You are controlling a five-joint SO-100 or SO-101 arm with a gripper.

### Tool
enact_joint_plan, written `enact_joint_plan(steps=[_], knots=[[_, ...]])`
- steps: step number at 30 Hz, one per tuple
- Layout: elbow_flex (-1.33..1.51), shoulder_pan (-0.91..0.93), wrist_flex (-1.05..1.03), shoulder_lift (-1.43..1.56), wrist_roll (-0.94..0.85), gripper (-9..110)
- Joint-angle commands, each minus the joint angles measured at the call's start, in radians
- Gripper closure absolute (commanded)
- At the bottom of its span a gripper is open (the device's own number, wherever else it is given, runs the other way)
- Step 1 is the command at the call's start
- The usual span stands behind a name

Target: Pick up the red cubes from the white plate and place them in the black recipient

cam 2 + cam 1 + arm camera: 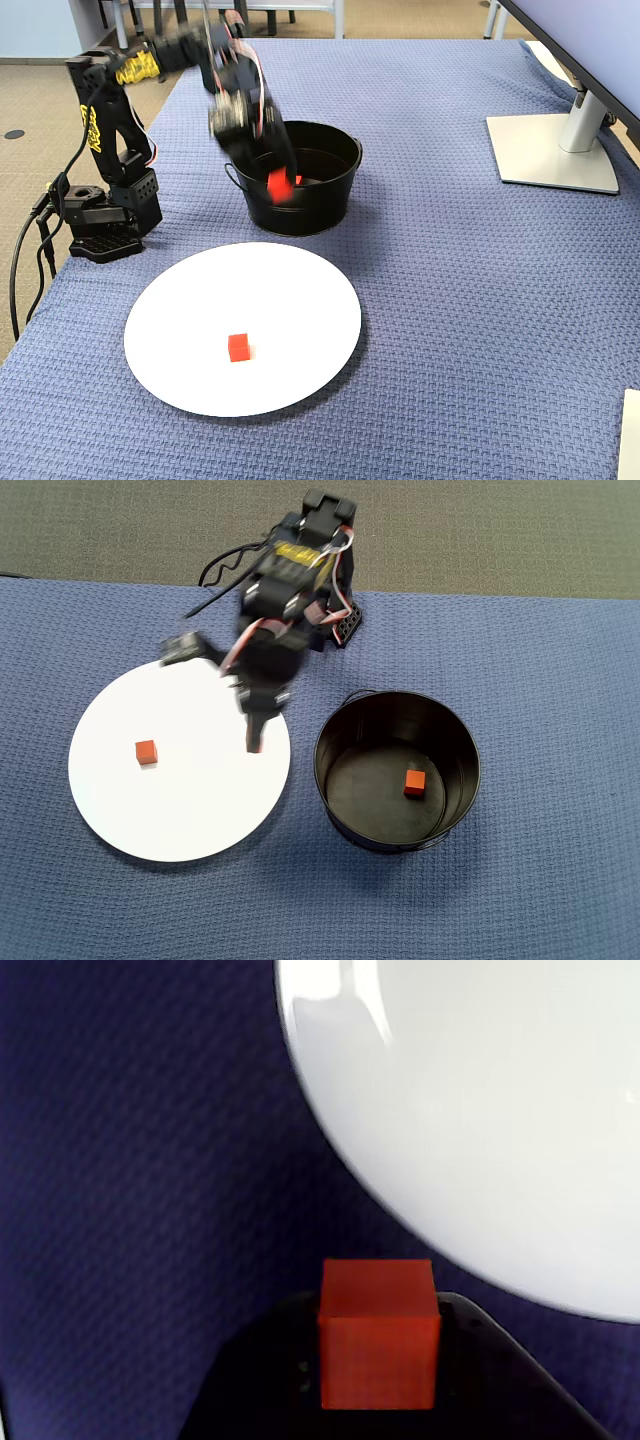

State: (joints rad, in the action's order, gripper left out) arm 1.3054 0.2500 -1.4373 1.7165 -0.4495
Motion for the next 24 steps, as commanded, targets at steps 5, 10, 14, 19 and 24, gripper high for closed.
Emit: enact_joint_plan(steps=[5, 10, 14, 19, 24], knots=[[0.087, -0.463, -0.034, 0.058, 0.034, 79], [0.104, -0.400, 0.000, 0.063, -0.005, 68], [0.058, -0.149, -0.009, 0.020, -0.043, 75], [0.150, 0.181, 0.112, -0.012, -0.160, 78], [0.190, 0.388, 0.216, -0.178, -0.299, 79]])
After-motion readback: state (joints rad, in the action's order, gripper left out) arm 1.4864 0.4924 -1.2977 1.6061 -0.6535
